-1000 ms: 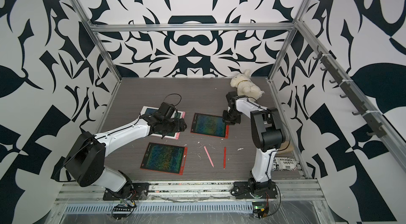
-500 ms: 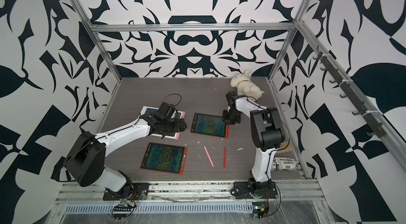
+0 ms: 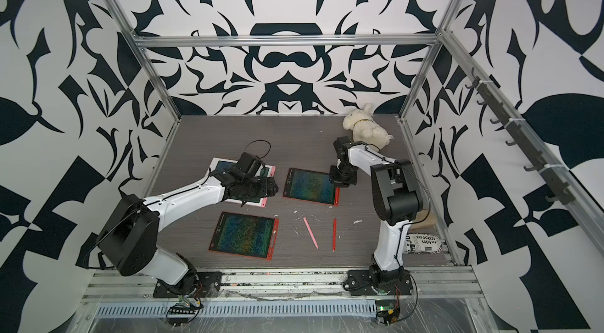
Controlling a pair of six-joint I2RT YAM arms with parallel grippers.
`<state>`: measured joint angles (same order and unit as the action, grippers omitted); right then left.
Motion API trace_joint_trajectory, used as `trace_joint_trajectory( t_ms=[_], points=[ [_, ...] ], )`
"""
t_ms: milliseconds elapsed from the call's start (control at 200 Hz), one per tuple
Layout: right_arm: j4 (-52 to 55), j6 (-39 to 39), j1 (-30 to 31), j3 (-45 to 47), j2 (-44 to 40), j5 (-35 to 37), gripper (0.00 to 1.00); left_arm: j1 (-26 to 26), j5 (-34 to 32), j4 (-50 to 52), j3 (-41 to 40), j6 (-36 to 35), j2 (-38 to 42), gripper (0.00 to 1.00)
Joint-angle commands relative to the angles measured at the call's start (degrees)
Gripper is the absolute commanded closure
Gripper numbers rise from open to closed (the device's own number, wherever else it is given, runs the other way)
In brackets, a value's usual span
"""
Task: Place the stylus back onto the writing tablet
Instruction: Place the stylus on the writing tablet.
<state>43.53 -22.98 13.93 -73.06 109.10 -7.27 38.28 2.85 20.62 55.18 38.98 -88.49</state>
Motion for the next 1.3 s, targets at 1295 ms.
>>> trace_joint_trajectory(
  t_ms=[1295],
  points=[
    [5.5, -1.6, 0.9, -4.5, 3.3, 6.5, 1.00, 0.8, 1.1, 1.2, 4.2, -1.2, -2.8, 0.19]
  ],
)
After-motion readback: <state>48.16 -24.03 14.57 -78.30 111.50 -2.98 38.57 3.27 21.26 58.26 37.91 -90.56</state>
